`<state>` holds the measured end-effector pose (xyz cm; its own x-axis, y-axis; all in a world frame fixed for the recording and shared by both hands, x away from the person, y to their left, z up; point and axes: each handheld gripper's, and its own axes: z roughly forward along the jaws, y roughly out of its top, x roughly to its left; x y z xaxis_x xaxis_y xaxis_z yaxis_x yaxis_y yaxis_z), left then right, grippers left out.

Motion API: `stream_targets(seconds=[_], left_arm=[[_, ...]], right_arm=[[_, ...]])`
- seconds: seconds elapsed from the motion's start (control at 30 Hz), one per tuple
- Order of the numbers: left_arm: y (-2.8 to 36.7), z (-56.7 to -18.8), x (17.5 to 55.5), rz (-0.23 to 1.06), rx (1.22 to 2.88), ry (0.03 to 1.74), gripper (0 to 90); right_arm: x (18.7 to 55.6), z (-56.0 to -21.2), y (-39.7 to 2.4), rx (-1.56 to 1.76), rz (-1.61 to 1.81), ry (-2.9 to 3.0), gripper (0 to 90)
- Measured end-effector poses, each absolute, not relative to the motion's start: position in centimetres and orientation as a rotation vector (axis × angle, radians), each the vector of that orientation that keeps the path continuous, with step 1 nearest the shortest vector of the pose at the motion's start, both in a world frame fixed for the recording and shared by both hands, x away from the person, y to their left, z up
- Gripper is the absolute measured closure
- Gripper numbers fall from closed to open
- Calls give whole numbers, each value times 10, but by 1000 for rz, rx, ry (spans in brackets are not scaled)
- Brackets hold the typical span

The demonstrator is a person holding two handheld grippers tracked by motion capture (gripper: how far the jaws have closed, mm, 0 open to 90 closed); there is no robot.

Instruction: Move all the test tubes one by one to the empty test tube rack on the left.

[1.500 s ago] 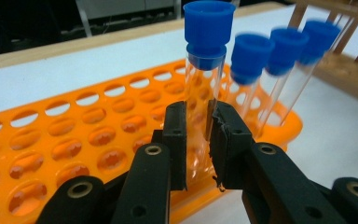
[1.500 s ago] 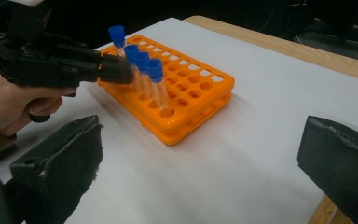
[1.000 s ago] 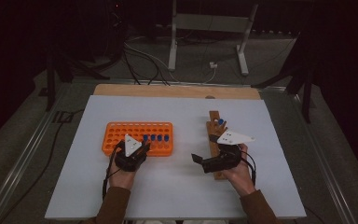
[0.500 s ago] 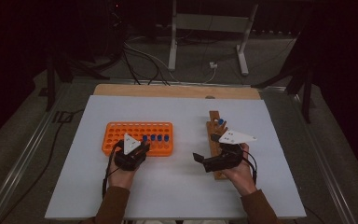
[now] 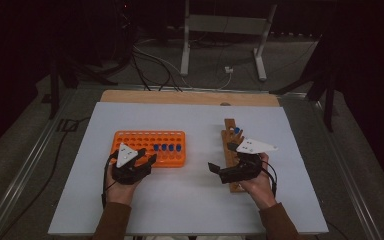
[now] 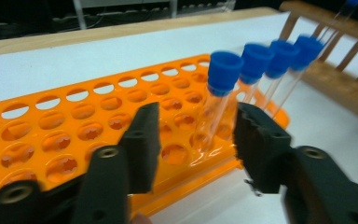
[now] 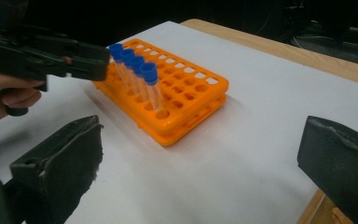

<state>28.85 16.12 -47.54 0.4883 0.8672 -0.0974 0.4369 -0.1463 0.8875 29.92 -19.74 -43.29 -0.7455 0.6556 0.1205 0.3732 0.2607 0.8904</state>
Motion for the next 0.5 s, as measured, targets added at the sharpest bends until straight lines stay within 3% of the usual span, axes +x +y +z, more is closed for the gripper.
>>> stream_targets(seconds=[0.27, 0.33, 0.43, 0.5], left_arm=[[175, -466, 272, 645, 1726, 1126, 192], [178, -466, 268, 646, 1721, 1125, 163], [181, -467, 264, 640, 1723, 1140, 22], [183, -468, 262, 643, 1713, 1132, 8]], right_arm=[[300, -430, -199, 950, 1472, 2248, 0], [300, -427, -199, 944, 1470, 2240, 0], [300, -421, -200, 936, 1467, 2224, 0], [302, -419, -202, 938, 1452, 2209, 0]])
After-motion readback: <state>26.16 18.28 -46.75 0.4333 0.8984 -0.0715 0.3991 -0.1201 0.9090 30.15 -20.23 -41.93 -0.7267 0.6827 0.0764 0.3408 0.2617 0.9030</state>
